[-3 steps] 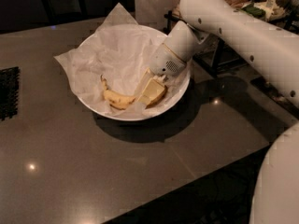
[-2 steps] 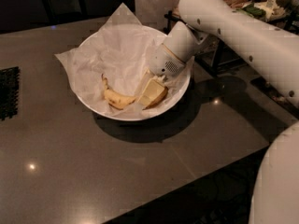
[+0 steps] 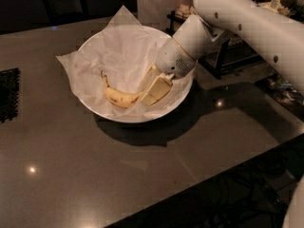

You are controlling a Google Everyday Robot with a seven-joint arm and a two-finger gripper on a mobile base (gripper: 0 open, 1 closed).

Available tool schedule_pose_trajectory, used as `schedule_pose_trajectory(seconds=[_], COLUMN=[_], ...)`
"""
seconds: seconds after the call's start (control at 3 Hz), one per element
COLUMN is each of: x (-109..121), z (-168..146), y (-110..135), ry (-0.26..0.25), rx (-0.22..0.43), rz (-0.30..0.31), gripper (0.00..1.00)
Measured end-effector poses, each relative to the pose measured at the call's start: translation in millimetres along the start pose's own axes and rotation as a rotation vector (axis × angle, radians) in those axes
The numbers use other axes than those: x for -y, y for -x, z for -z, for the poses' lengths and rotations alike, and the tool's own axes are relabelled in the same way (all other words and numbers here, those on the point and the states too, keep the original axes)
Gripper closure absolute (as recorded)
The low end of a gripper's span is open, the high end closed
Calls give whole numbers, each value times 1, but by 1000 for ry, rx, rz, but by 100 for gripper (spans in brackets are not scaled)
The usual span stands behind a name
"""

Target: Pick banana from white bowl

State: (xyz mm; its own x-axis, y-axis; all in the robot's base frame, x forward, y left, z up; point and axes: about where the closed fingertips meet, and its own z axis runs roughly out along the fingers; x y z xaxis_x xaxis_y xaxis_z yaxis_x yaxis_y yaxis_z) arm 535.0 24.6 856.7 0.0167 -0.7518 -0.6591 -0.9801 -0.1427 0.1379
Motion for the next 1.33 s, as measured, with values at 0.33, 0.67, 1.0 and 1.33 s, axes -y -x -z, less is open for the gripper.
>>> schedule_pose_trajectory(seconds=[0.33,0.67,1.0,1.33], x=[-11,-21,-43,-64], z=[14,28,52,84], y=[14,23,30,42], ry=[-34,-61,-107,-140], rx=[57,118,179,208], rz=[76,138,206,272], gripper=[100,100,100,100])
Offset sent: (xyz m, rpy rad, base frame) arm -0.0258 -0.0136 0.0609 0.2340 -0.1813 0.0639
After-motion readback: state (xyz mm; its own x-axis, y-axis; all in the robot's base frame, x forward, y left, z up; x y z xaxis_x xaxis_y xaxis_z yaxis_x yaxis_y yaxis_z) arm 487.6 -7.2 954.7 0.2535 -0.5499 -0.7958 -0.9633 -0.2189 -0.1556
